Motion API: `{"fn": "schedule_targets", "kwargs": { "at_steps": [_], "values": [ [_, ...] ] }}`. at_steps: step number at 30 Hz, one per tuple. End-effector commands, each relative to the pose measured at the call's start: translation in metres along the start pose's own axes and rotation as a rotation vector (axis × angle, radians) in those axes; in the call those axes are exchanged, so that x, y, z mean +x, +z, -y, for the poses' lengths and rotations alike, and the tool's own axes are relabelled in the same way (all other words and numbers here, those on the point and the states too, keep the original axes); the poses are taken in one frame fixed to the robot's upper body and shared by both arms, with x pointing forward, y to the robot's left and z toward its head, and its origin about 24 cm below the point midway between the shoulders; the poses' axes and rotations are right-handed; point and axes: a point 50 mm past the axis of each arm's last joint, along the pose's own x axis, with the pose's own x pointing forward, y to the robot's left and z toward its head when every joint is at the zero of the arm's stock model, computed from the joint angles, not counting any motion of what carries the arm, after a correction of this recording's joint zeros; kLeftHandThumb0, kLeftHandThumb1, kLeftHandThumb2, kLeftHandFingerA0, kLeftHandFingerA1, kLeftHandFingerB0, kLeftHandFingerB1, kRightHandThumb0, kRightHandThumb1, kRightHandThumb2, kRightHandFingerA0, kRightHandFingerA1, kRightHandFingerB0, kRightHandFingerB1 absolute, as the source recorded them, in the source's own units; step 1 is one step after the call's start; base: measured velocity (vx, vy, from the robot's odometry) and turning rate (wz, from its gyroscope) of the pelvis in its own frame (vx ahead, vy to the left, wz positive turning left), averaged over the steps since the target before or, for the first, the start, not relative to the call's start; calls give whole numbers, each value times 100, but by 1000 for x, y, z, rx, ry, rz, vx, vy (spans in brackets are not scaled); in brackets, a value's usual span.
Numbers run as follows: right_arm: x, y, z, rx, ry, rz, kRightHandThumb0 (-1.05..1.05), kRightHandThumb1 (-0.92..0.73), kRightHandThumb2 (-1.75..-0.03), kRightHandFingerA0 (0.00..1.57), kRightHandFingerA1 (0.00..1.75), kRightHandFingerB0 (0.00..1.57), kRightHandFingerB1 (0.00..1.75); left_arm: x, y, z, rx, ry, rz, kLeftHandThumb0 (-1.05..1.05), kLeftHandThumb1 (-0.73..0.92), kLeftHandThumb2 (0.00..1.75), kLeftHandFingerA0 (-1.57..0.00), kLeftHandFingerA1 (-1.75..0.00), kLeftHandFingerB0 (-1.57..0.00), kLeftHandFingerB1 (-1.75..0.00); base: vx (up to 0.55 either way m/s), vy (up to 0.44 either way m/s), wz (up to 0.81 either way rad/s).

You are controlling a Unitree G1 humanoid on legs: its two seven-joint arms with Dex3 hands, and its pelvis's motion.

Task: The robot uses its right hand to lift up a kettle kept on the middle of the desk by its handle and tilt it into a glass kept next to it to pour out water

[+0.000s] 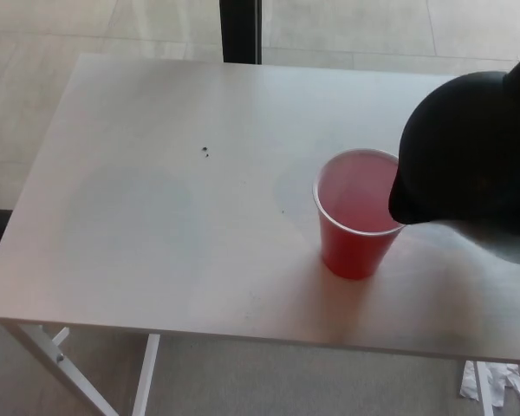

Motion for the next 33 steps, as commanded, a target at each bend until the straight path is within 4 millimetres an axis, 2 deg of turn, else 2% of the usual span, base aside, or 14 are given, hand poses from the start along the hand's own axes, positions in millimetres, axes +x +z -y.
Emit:
{"fn": "schedule_targets", "kwargs": {
  "at_steps": [1,8,9,13,16,17,19,20,23,24,29,30,32,33],
  "values": [
    [2,9,20,76,-73,6,-20,-48,-115,97,175,74,160,-2,2,-7,-2,15,-1,-86,92,78,-46,-59,-31,-54,0,0,0],
    [2,4,32,100,-106,-41,-22,-35,-141,98,175,84,160,-3,3,-8,-7,19,-1,-85,82,122,-48,-66,-28,-59,0,0,0],
    [1,3,33,119,-110,-55,-21,-37,-144,100,175,87,151,-3,3,-8,-5,20,-1,-87,92,80,-49,-59,-33,-54,0,0,0],
    [0,4,31,87,-112,-55,-30,-44,-116,123,140,104,127,-2,3,-6,-15,14,6,-86,92,80,-45,-61,-30,-56,0,0,0],
    [0,8,28,74,-109,-83,-27,-48,-101,94,175,67,157,-2,3,-6,-20,15,4,-81,78,119,-46,-66,-30,-60,0,0,0],
    [1,8,25,51,-104,-78,-22,-57,-87,89,175,73,120,-2,2,-5,-23,13,2,-88,92,80,-49,-61,-31,-55,0,0,0],
    [1,11,20,44,-87,-25,-25,-43,-105,92,174,80,152,-1,2,-4,-13,10,3,-87,83,120,-45,-65,-29,-60,0,0,0],
    [1,12,19,30,-84,-31,-25,-42,-114,92,175,77,161,-1,2,-5,-11,11,4,-87,92,79,-45,-59,-31,-55,0,0,0],
    [4,14,13,11,-80,-18,-21,-38,-129,91,175,82,159,-1,4,-5,-11,15,4,-85,92,80,-46,-59,-31,-54,0,0,0],
    [5,14,12,9,-78,-8,-28,-44,-116,117,137,100,123,-1,5,-6,-11,15,6,-88,92,81,-49,-60,-33,-54,0,0,0],
    [7,17,8,-12,-88,-10,-19,-51,-102,88,168,89,112,-1,6,-6,-13,11,13,-88,92,80,-45,-60,-32,-55,0,0,0],
    [8,18,7,-18,-89,-12,-19,-53,-98,89,167,89,99,-1,6,-6,-13,11,13,-87,81,120,-45,-65,-30,-60,0,0,0],
    [8,19,7,-43,-93,-9,-19,-55,-94,89,168,87,97,-1,6,-5,-22,12,10,-90,92,79,-45,-59,-32,-55,0,0,0],
    [7,19,7,-65,-98,-9,-17,-56,-89,93,166,89,87,-1,6,-5,-11,12,12,-90,83,121,-44,-64,-30,-59,0,0,0]
  ]
}}
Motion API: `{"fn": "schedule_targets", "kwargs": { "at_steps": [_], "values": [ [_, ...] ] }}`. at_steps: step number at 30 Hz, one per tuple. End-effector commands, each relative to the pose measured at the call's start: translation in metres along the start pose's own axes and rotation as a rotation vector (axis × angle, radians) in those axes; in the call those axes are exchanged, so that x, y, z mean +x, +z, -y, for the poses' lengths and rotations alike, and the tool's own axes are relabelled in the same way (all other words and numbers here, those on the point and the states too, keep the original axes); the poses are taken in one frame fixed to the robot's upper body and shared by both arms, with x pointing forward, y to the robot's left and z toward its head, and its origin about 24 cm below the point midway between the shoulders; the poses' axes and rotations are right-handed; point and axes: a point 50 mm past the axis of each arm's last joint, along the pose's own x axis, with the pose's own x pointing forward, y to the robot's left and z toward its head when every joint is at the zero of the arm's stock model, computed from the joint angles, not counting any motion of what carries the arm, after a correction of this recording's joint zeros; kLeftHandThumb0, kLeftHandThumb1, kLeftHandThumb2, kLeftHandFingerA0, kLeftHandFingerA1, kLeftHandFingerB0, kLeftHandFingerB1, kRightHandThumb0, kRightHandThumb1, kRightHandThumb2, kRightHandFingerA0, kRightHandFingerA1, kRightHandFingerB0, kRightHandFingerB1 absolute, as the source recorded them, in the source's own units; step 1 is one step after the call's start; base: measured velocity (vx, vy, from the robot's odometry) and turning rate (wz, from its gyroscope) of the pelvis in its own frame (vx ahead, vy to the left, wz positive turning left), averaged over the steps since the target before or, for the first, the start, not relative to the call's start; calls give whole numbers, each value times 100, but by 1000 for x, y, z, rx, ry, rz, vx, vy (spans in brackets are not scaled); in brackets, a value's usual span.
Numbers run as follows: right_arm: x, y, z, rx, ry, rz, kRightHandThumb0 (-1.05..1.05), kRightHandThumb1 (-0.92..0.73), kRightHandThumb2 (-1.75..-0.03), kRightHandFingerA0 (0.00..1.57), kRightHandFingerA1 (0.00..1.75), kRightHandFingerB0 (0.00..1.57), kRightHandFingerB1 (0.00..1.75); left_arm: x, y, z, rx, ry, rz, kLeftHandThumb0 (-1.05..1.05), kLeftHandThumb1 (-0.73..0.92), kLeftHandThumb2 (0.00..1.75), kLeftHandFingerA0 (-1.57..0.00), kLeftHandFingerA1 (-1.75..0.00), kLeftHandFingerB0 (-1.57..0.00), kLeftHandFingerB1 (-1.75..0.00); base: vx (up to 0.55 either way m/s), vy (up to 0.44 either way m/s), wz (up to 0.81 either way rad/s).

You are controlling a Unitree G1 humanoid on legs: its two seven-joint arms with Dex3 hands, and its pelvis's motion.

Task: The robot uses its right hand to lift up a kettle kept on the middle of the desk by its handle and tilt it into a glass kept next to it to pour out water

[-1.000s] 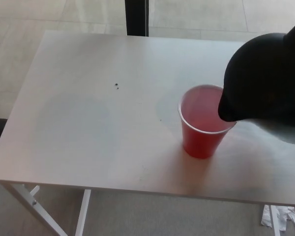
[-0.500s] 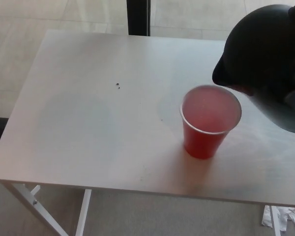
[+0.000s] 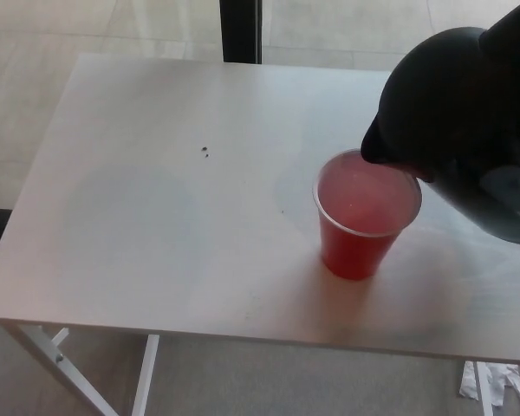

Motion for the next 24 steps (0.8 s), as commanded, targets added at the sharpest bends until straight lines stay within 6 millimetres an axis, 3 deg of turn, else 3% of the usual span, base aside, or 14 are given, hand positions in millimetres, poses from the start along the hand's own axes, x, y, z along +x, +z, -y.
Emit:
{"fn": "schedule_targets", "kwargs": {
  "at_steps": [1,3,4,5,10,11,12,16,17,19,20,21,22,24],
  "values": [
    [-1,14,6,-88,-64,59,-17,-57,-91,91,166,87,86,-1,4,-6,-11,12,5,-89,82,120,-45,-65,-29,-59,0,0,0],
    [-2,15,5,-107,-63,59,-16,-54,-92,95,166,88,99,-2,5,-7,-10,13,9,-91,92,80,-48,-59,-32,-53,0,0,0],
    [-3,15,4,-111,-64,51,-18,-59,-87,87,166,84,86,-2,5,-7,-3,12,9,-90,83,121,-44,-64,-30,-59,0,0,0],
    [-3,14,4,-111,-63,48,-19,-60,-84,87,168,83,82,-2,5,-7,8,15,8,-93,92,86,-51,-62,-30,-54,0,0,0],
    [-4,13,2,-139,-37,73,-17,-63,-77,93,168,79,71,-1,8,-7,8,17,13,-89,92,80,-45,-59,-32,-55,0,0,0],
    [-4,14,1,-142,-38,76,-19,-63,-82,92,166,82,80,-1,8,-7,9,15,14,-86,80,121,-46,-65,-30,-60,0,0,0],
    [-4,15,1,-143,-39,75,-17,-63,-82,91,167,84,82,-1,8,-7,10,16,13,-88,92,81,-45,-58,-31,-55,0,0,0],
    [-5,23,-1,-158,-33,97,-17,-56,-100,87,166,85,107,-1,9,-7,23,20,16,-91,92,83,-45,-58,-33,-55,0,0,0],
    [-6,28,-2,-175,-26,123,-20,-48,-116,87,174,76,155,-1,10,-8,12,22,16,-88,84,122,-45,-64,-29,-59,0,0,0],
    [-7,30,-3,-186,-24,144,-21,-50,-115,85,175,74,160,-1,11,-7,7,21,17,-92,92,83,-46,-58,-34,-55,0,0,0],
    [-8,32,-5,-204,-20,158,-23,-52,-112,86,175,72,154,0,11,-7,5,21,19,-92,85,124,-47,-65,-29,-59,0,0,0],
    [-8,35,-6,-217,-15,168,-23,-52,-112,86,175,72,154,0,11,-7,8,21,21,-92,85,124,-47,-65,-29,-59,0,0,0],
    [-9,36,-7,-232,-16,182,-17,-48,-111,90,172,76,146,0,11,-7,9,20,22,-89,92,81,-49,-59,-32,-54,0,0,0],
    [-10,40,-11,-283,-16,222,-23,-54,-101,89,175,81,121,0,12,-7,10,19,26,-88,92,82,-49,-59,-32,-54,0,0,0]
  ]
}}
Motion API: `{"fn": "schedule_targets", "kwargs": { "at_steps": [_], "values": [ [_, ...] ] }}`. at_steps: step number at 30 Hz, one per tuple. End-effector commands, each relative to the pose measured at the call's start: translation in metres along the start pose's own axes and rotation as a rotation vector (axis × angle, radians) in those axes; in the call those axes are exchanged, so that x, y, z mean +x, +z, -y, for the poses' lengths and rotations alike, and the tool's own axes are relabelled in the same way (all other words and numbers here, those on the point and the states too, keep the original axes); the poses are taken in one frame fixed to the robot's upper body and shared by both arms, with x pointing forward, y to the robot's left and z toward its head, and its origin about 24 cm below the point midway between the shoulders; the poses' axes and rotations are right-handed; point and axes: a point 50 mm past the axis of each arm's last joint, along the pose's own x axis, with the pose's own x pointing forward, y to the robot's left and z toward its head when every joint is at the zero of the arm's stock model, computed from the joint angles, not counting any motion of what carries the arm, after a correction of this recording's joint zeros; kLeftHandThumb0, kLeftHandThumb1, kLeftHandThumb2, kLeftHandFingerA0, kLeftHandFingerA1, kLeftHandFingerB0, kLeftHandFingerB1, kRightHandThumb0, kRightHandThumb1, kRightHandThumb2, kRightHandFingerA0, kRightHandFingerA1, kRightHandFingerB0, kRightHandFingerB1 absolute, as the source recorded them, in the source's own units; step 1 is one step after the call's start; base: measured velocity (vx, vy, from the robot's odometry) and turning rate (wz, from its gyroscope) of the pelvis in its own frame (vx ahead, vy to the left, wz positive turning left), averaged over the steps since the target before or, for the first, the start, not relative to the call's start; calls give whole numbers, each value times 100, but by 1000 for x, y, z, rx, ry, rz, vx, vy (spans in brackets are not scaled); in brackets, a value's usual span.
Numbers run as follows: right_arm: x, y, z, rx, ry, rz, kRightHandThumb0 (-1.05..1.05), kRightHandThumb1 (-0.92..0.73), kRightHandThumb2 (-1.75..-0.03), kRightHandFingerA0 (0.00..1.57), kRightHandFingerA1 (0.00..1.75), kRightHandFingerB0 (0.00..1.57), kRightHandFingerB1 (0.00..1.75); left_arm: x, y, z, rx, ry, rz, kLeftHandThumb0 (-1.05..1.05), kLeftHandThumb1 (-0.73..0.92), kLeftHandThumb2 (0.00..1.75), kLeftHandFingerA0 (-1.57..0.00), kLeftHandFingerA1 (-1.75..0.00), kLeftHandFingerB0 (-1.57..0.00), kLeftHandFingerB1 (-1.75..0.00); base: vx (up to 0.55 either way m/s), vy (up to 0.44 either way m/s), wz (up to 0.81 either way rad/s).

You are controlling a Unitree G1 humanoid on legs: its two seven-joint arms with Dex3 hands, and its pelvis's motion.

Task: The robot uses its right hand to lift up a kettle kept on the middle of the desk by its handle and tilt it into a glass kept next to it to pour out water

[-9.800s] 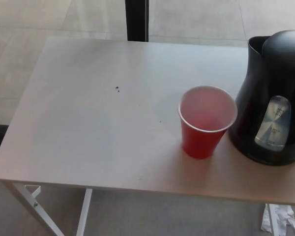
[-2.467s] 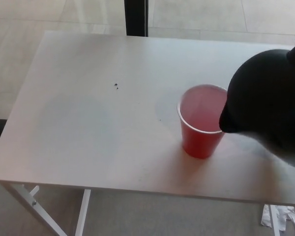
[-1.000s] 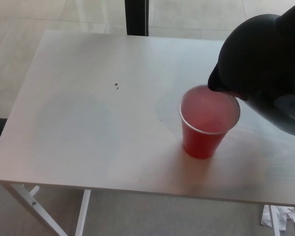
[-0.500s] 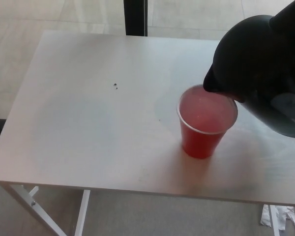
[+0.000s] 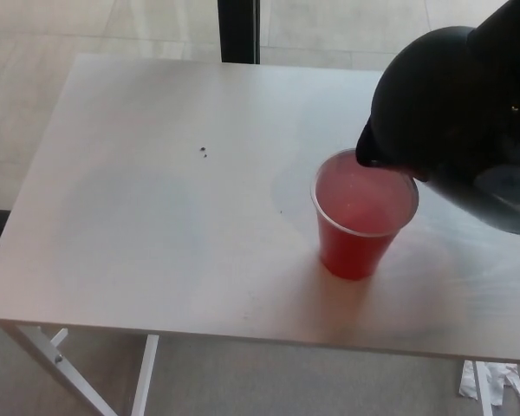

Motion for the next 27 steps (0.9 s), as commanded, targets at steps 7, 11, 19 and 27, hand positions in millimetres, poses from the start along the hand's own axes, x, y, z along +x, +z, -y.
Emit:
{"fn": "schedule_targets", "kwargs": {
  "at_steps": [7,11,19,27],
  "values": [
    [-4,26,-13,-184,2,223,-23,-53,-110,86,175,68,165,-2,8,-8,-1,22,19,-88,82,123,-48,-67,-27,-59,0,0,0],
    [-4,28,-16,-214,13,244,-27,-56,-101,90,175,69,169,-1,9,-8,0,25,16,-88,84,123,-48,-66,-29,-59,0,0,0],
    [-6,39,-19,-316,11,312,-27,-65,-82,90,175,77,121,0,13,-7,9,35,18,-89,92,84,-51,-60,-31,-53,0,0,0],
    [-8,54,-23,-340,24,372,-18,-45,-98,87,175,65,175,0,13,-7,6,24,30,-92,92,85,-51,-62,-30,-54,0,0,0]
  ]
}}
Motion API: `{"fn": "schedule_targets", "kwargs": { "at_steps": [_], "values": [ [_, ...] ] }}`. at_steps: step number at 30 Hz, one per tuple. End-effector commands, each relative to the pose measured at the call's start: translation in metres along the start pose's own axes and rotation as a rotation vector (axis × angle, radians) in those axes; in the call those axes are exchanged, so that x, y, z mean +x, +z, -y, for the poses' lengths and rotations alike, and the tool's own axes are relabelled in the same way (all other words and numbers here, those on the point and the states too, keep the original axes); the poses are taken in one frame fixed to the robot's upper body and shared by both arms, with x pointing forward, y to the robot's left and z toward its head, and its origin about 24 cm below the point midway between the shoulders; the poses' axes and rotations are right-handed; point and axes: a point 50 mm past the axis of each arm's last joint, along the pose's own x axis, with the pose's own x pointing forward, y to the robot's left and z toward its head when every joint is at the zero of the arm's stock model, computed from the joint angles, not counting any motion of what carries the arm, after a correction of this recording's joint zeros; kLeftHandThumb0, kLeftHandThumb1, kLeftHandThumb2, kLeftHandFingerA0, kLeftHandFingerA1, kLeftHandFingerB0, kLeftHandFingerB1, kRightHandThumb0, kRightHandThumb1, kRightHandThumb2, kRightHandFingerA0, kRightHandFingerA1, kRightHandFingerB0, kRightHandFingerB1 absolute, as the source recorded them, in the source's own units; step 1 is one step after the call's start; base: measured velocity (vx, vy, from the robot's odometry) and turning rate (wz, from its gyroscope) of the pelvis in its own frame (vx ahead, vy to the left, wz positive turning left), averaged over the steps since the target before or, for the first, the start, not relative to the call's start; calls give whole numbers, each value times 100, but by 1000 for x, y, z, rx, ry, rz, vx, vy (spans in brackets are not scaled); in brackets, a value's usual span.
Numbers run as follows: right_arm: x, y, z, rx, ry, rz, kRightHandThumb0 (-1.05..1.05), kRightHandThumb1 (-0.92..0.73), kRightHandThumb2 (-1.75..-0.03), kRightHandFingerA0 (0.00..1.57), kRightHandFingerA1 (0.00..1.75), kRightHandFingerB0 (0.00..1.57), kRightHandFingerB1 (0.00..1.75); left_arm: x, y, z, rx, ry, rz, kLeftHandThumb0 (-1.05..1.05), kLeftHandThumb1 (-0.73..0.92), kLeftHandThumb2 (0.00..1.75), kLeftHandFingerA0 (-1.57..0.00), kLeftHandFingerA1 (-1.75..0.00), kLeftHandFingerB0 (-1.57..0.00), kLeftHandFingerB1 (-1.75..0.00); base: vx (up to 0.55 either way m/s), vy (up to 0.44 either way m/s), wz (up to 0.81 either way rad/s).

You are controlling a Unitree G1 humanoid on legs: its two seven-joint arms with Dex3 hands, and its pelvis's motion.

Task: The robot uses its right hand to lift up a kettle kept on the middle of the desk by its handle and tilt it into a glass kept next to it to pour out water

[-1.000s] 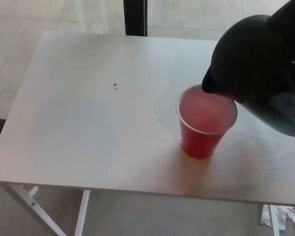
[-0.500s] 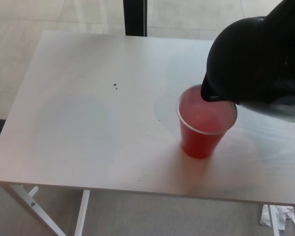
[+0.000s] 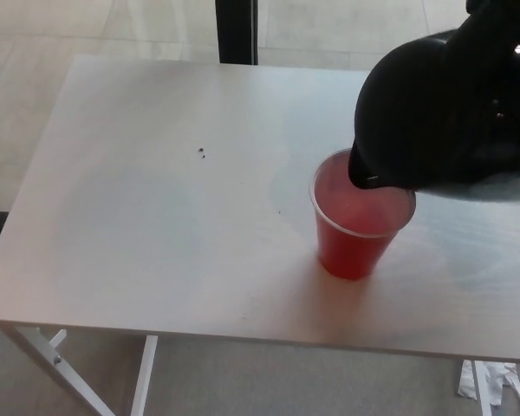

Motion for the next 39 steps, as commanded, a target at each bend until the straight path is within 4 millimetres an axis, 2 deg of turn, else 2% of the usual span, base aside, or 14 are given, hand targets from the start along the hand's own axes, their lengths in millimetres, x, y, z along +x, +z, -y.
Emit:
{"fn": "schedule_targets", "kwargs": {
  "at_steps": [1,2,5,7,9,11,12,19,20,29,30,34,35,39],
  "values": [
    [2,20,-6,-60,29,120,-21,-48,-92,86,175,66,175,-2,6,-9,-7,30,6,-90,84,123,-47,-65,-30,-59,0,0,0],
    [2,22,-6,-63,30,125,-21,-48,-91,87,175,66,175,-2,6,-9,-8,30,7,-93,92,84,-51,-61,-33,-55,0,0,0],
    [2,28,-9,-101,20,154,-24,-54,-78,85,175,68,162,-2,6,-9,3,27,8,-90,92,81,-49,-58,-32,-53,0,0,0],
    [2,33,-9,-126,20,163,-23,-49,-88,89,165,86,95,-2,8,-9,-5,26,9,-90,92,81,-48,-59,-32,-53,0,0,0],
    [0,39,-7,-135,29,164,-25,-46,-90,87,171,84,101,-2,8,-9,-1,24,12,-91,92,81,-46,-60,-34,-56,0,0,0],
    [-1,44,-8,-160,18,177,-26,-38,-99,91,175,70,165,-2,10,-9,27,24,15,-93,92,84,-50,-61,-32,-55,0,0,0],
    [-2,46,-8,-181,19,180,-27,-37,-104,93,175,70,168,-2,10,-10,29,23,10,-98,81,97,-47,-61,-32,-57,0,0,0],
    [-4,59,-17,-262,-6,246,-28,-49,-92,98,175,74,160,-1,11,-9,13,21,11,-87,81,121,-46,-65,-30,-59,0,0,0],
    [-4,60,-17,-283,-13,258,-28,-46,-91,100,175,76,160,-1,11,-9,21,24,13,-89,92,81,-46,-57,-32,-54,0,0,0],
    [-7,70,-25,-385,-42,323,-31,-42,-96,108,175,83,163,-2,9,-10,7,17,15,-91,92,81,-47,-59,-32,-54,0,0,0],
    [-8,69,-26,-378,-23,313,-30,-42,-101,107,175,81,164,-2,9,-10,19,23,10,-89,83,122,-45,-63,-30,-58,0,0,0],
    [-7,66,-25,-365,10,287,-27,-46,-91,103,175,76,166,-2,8,-10,4,23,10,-90,83,123,-45,-65,-25,-58,0,0,0],
    [-7,65,-24,-371,29,269,-29,-50,-86,101,175,74,166,-3,8,-10,13,23,9,-94,92,85,-48,-61,-28,-54,0,0,0],
    [-7,61,-24,-342,1,274,-27,-46,-90,100,175,78,159,-3,6,-10,4,27,6,-91,92,82,-49,-59,-33,-54,0,0,0]
  ]
}}
